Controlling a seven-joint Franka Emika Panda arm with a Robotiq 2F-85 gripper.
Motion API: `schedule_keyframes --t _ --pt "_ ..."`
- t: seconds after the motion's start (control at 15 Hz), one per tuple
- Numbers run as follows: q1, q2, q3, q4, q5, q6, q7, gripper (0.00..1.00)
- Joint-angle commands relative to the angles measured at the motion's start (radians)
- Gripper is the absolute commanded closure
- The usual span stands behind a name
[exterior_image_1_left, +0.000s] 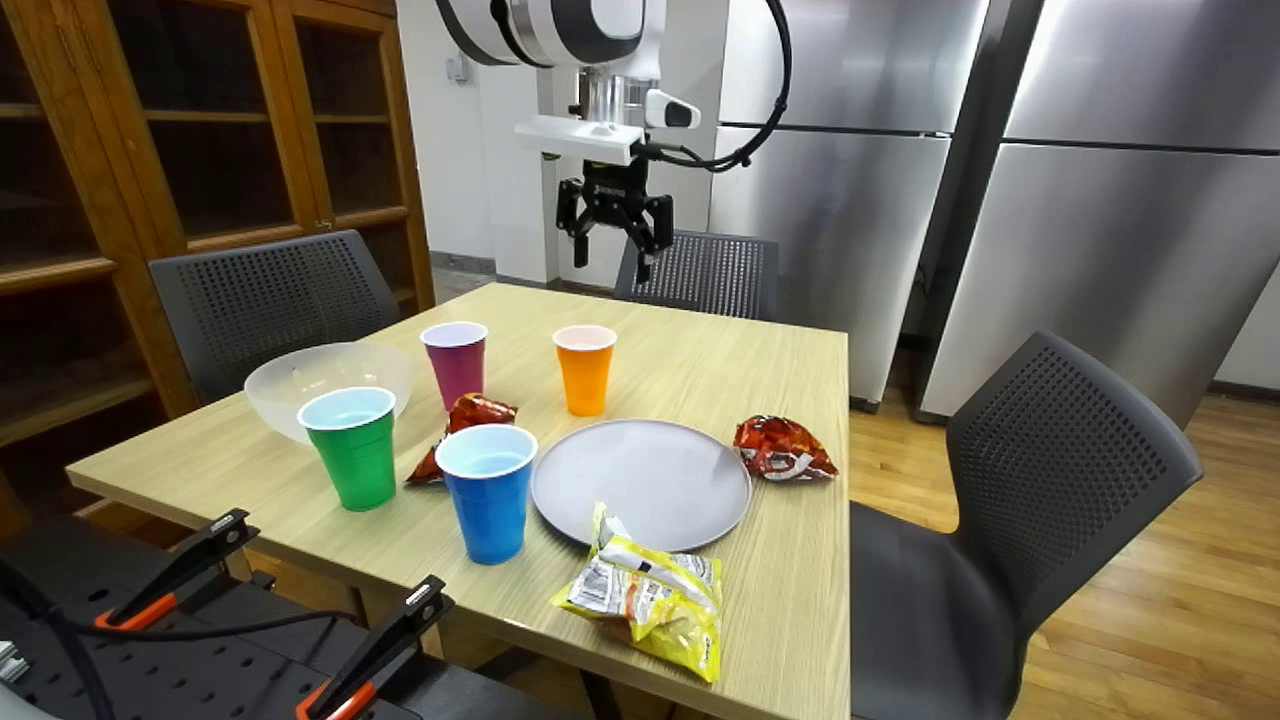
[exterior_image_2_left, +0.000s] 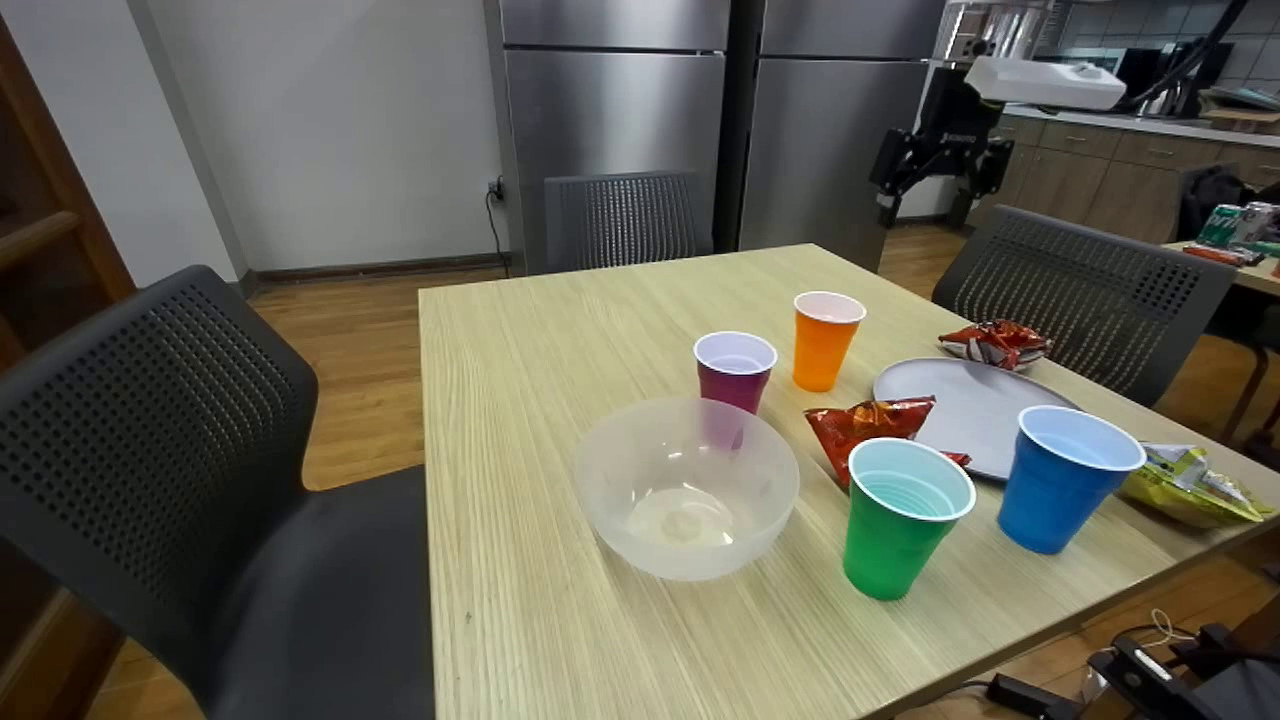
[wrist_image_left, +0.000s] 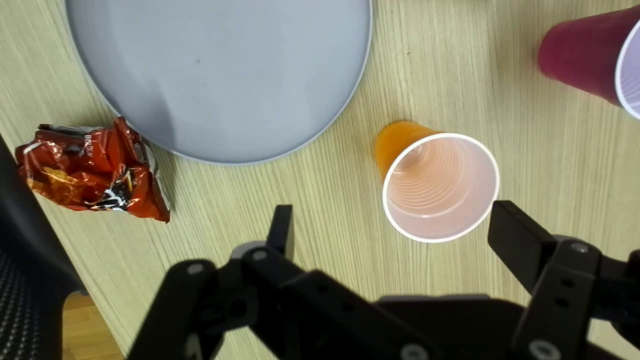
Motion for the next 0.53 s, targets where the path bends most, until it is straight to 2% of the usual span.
schedule_keyframes --t 0.0,0.47 --pt "-0.004 0.096 0.010 0.090 -0.059 -0.010 0.075 0.00" --pt "0.009 0.208 0.009 0.164 -0.119 -0.032 0.134 0.00"
